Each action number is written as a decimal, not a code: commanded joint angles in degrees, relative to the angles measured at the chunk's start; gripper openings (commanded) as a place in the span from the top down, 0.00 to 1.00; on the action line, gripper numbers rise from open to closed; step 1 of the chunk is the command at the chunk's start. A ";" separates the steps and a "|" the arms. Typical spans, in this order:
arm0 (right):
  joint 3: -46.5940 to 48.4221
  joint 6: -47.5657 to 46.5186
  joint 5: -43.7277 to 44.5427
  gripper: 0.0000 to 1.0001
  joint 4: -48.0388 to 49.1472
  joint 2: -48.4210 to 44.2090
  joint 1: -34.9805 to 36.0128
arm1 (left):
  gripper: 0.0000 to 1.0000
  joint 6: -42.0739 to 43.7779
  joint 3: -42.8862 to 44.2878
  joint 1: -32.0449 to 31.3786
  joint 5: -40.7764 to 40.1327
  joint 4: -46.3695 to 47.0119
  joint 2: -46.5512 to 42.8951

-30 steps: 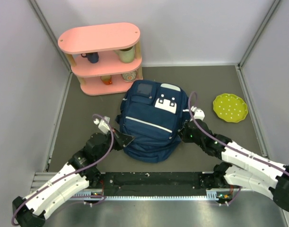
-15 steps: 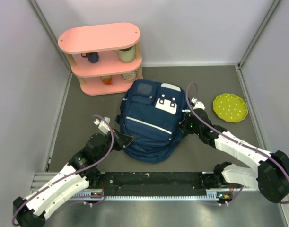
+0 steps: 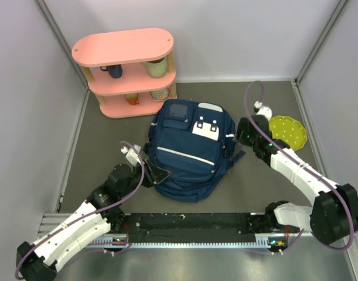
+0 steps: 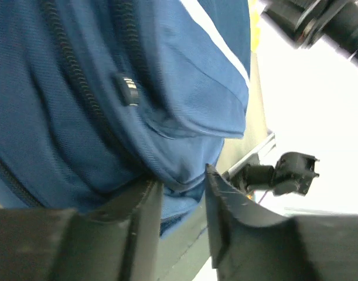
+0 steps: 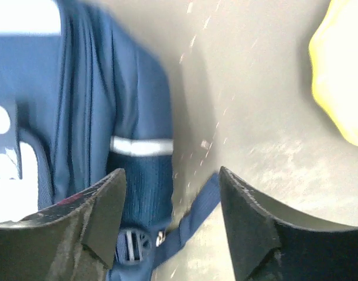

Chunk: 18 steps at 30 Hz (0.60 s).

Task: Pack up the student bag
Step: Zip the student bag at the center of the board, then adjust the student bag at the center of the board.

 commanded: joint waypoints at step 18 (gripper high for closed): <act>-1.40 8.85 -25.13 0.21 -9.48 -14.82 -4.57 | 0.01 22.56 33.59 -1.81 -20.67 -33.54 9.32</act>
